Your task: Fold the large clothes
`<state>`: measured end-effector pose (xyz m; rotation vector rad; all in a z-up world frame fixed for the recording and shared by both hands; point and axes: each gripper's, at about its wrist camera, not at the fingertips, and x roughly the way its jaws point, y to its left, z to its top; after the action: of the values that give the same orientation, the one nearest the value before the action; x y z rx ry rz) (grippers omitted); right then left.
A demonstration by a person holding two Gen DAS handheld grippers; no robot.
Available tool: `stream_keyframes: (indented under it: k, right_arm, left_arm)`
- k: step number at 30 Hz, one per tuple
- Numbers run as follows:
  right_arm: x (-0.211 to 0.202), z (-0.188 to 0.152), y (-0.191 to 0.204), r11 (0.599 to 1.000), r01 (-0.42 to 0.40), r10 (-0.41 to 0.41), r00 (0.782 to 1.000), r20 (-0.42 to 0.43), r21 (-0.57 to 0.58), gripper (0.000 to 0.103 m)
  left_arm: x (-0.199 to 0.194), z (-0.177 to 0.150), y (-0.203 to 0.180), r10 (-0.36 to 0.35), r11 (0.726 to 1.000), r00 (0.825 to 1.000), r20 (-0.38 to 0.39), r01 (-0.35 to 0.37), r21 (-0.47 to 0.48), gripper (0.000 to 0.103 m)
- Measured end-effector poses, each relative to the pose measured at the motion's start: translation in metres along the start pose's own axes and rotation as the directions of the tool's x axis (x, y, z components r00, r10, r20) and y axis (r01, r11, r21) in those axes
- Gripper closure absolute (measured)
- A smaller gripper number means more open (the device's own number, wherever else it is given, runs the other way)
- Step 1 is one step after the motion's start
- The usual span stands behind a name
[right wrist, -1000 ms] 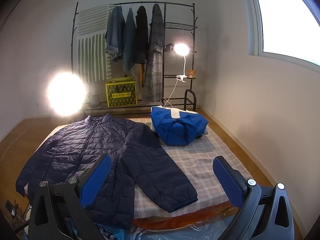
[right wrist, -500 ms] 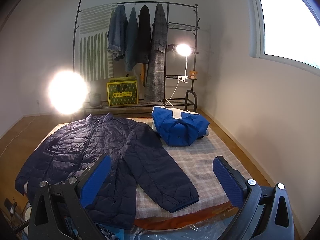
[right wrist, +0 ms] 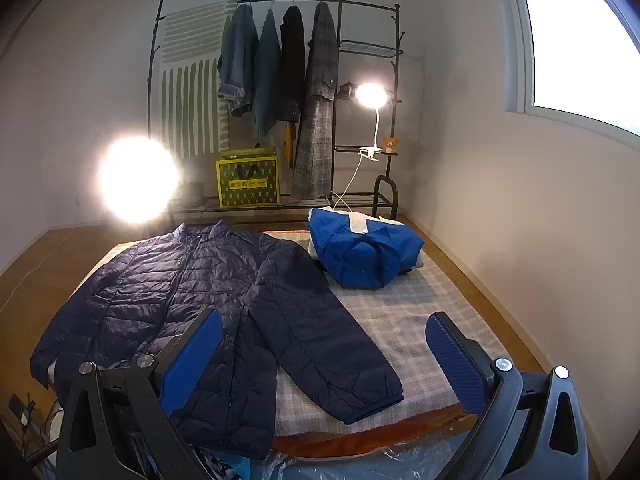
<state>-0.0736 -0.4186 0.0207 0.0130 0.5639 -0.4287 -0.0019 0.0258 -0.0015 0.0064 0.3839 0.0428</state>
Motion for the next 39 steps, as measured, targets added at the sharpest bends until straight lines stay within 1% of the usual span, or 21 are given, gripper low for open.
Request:
stream_keyframes:
  k: [4,8,11,16,18,19,20,21,23,24,26,29,30,33,36,39]
  right_arm:
    - [0.002,-0.001,0.004,1.0,0.001,-0.001,1.0,-0.005,-0.005,0.0]
    - [0.004,-0.002,0.01,1.0,0.002,-0.002,1.0,-0.008,-0.015,0.0]
    - [0.007,-0.002,0.016,1.0,0.003,-0.004,1.0,-0.014,-0.026,0.0]
    - [0.009,-0.005,0.032,0.998,-0.005,0.004,1.0,-0.015,-0.059,0.0]
    - [0.012,-0.006,0.037,0.998,-0.017,0.016,1.0,-0.015,-0.062,0.0]
    - [0.013,-0.007,0.039,0.998,-0.026,0.025,1.0,-0.015,-0.059,0.0]
    - [0.014,-0.008,0.041,0.998,-0.038,0.037,0.999,-0.014,-0.056,0.0]
    - [0.015,-0.009,0.042,0.997,-0.049,0.049,0.999,-0.012,-0.054,0.0]
    - [0.016,-0.011,0.045,0.996,-0.071,0.071,0.997,0.001,-0.055,0.0]
    - [0.015,-0.012,0.046,0.995,-0.08,0.081,0.997,0.013,-0.057,0.0]
    - [0.012,-0.013,0.046,0.993,-0.103,0.106,0.993,0.047,-0.063,0.0]
    - [0.006,-0.014,0.043,0.987,-0.145,0.15,0.985,0.087,-0.067,0.0]
    - [0.005,-0.014,0.042,0.986,-0.156,0.162,0.982,0.096,-0.066,0.0]
    - [-0.003,-0.016,0.036,0.979,-0.195,0.202,0.972,0.123,-0.064,0.0]
    - [-0.008,-0.019,0.032,0.971,-0.23,0.237,0.962,0.135,-0.063,0.0]
    - [-0.012,-0.024,0.027,0.961,-0.272,0.276,0.953,0.123,-0.052,0.0]
  left_arm:
    - [0.01,-0.005,0.004,0.009,1.0,1.0,-0.008,-0.009,-0.001,0.0]
    - [0.023,-0.012,0.017,0.022,1.0,1.0,-0.018,-0.022,-0.007,0.0]
    - [0.04,-0.021,0.037,0.04,0.999,0.998,-0.041,-0.041,-0.032,0.0]
    - [0.075,-0.042,0.081,0.091,0.992,0.99,-0.107,-0.099,-0.075,0.0]
    - [0.088,-0.052,0.099,0.102,0.987,0.984,-0.145,-0.118,-0.105,0.007]
    - [0.094,-0.057,0.109,0.096,0.984,0.982,-0.165,-0.118,-0.13,0.009]
    - [0.101,-0.063,0.12,0.09,0.979,0.978,-0.189,-0.122,-0.162,0.013]
    - [0.107,-0.068,0.129,0.082,0.973,0.974,-0.212,-0.125,-0.193,0.018]
    - [0.117,-0.08,0.147,0.057,0.956,0.966,-0.252,-0.126,-0.266,0.024]
    - [0.122,-0.088,0.158,0.039,0.942,0.961,-0.275,-0.127,-0.31,0.025]
    - [0.127,-0.098,0.169,0.013,0.927,0.953,-0.304,-0.125,-0.353,0.025]
    - [0.131,-0.114,0.181,-0.004,0.902,0.939,-0.344,-0.145,-0.407,0.026]
    - [0.131,-0.12,0.185,-0.012,0.889,0.934,-0.358,-0.154,-0.431,0.031]
    - [0.127,-0.137,0.197,-0.052,0.844,0.92,-0.388,-0.167,-0.51,0.034]
    - [0.124,-0.15,0.201,-0.075,0.814,0.914,-0.398,-0.174,-0.554,0.035]
    - [0.125,-0.164,0.207,-0.101,0.794,0.904,-0.416,-0.179,-0.581,0.035]
